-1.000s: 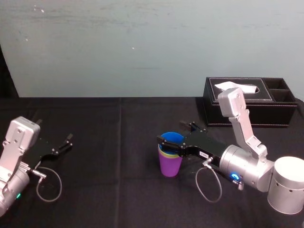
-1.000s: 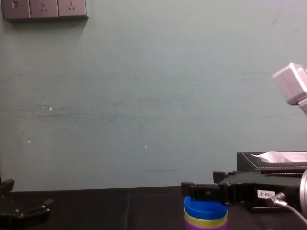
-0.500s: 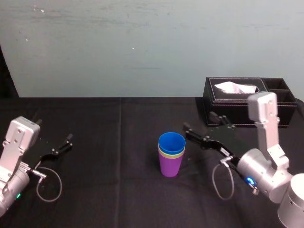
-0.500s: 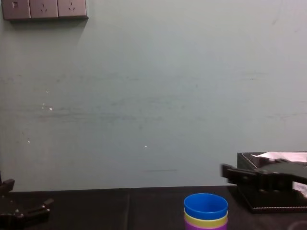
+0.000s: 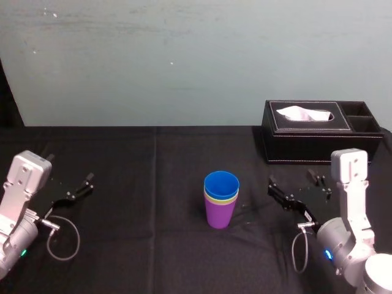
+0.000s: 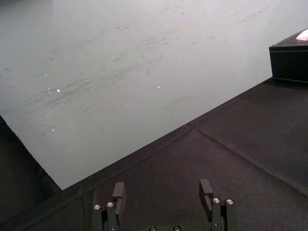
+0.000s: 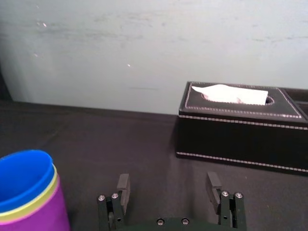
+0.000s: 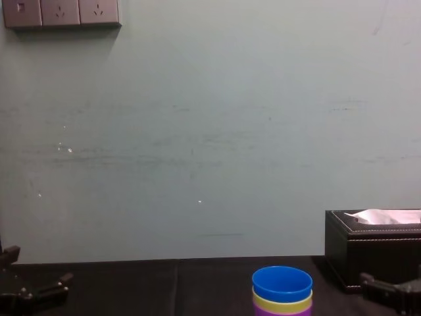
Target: Stack the three plastic cups sequentially using one hand.
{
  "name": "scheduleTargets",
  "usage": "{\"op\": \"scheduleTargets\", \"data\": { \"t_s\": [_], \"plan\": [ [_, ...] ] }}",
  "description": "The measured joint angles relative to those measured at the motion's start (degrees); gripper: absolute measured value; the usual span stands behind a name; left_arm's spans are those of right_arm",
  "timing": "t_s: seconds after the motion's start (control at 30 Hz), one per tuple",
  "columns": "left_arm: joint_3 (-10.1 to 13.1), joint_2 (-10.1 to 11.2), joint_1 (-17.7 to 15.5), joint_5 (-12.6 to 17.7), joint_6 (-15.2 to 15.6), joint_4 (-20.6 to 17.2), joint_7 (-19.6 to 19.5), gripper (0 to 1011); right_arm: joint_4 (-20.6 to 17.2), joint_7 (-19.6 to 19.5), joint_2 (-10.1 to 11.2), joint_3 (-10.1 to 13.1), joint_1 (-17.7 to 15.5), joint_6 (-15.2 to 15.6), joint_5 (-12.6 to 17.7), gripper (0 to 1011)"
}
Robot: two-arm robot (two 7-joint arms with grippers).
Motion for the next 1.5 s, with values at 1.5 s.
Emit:
{"op": "scheduleTargets", "data": {
  "t_s": [1.5],
  "plan": [
    [0.00, 0.00, 0.00, 0.00, 0.00, 0.00, 0.00, 1000, 1.24, -0.81, -0.91, -0.06, 0.38, 0.53, -1.79, 1000]
  ]
}}
